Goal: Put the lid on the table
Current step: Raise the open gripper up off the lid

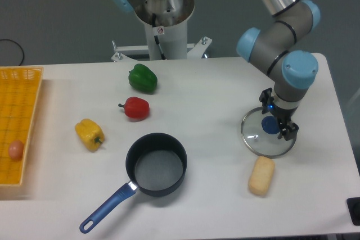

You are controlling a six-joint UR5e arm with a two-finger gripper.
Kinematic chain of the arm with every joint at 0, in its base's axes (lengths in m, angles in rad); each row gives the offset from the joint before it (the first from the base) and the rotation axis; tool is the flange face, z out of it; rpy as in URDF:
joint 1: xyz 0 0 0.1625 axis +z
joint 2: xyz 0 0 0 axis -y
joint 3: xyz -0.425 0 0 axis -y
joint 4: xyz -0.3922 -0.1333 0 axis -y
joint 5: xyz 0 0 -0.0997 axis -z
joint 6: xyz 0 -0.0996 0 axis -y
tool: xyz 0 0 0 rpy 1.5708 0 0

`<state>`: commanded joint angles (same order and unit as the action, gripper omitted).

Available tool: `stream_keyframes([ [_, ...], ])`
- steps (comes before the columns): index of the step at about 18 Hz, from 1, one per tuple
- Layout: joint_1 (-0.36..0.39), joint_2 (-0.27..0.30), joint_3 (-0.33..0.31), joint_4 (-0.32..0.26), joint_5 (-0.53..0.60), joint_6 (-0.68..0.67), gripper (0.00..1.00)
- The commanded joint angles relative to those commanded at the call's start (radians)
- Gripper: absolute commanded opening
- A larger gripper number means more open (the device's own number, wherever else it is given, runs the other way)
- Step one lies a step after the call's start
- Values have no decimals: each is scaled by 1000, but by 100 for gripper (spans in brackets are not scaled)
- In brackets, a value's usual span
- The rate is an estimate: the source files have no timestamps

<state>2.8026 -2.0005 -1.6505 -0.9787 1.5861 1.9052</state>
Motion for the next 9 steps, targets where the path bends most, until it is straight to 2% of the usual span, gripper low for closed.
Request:
stream_keyframes([
  [3,-12,37,-6,-2,-6,15,100],
  [9,-87,43,6,-20,8,18,100],
])
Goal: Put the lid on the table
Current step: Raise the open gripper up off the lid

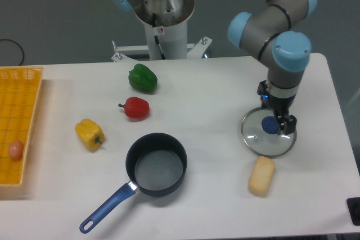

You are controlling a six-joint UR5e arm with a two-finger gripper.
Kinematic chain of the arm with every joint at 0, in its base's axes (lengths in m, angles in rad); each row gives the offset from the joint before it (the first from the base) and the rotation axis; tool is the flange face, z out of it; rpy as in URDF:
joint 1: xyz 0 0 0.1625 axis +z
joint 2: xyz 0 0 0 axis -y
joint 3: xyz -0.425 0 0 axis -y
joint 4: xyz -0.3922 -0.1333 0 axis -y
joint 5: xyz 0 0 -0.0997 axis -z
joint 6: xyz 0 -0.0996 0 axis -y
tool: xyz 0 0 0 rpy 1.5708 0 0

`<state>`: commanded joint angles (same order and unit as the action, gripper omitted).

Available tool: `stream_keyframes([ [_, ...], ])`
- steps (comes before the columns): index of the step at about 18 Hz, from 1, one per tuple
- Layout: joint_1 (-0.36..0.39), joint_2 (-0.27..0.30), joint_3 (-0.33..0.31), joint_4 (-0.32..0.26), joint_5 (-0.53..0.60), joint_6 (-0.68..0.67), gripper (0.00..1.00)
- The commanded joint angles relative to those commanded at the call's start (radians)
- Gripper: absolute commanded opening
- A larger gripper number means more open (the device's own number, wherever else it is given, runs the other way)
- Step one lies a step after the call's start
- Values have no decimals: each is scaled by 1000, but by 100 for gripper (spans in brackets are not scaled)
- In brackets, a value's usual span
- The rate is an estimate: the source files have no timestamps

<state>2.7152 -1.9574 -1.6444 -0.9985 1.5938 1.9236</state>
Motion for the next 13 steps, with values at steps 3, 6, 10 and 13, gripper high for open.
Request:
stream_keyframes([
  [3,-9,5,34,-73,6,-2,100],
  [6,-40,0,75,-112,9,-9,100],
  [10,-78,-6,83,-108,8,-43,100],
  [13,-87,-9,83,-106,0,-44,100],
])
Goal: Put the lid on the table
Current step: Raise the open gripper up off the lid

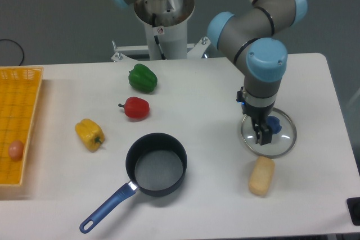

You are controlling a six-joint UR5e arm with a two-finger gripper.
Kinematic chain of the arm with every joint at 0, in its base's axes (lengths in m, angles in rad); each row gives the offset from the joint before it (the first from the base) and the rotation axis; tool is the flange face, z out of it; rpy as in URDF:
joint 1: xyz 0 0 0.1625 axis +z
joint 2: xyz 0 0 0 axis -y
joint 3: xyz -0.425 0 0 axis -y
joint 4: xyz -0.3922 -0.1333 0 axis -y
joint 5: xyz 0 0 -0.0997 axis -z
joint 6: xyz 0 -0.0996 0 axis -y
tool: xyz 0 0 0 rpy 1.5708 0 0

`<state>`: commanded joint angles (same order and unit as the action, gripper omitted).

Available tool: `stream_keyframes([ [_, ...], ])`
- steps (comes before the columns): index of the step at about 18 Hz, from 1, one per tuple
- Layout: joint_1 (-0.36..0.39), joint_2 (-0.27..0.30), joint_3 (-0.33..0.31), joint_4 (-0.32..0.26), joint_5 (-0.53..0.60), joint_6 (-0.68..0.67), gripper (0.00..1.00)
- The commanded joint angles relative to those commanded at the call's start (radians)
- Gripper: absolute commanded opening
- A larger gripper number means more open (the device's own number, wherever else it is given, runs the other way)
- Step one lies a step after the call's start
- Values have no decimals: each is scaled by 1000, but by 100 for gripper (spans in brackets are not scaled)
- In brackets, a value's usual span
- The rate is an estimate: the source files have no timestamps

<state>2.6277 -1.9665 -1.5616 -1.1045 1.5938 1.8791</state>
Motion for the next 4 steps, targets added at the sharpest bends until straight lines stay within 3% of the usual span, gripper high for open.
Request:
stream_keyframes([
  [4,-2,-12,-2,3,0,-2,100],
])
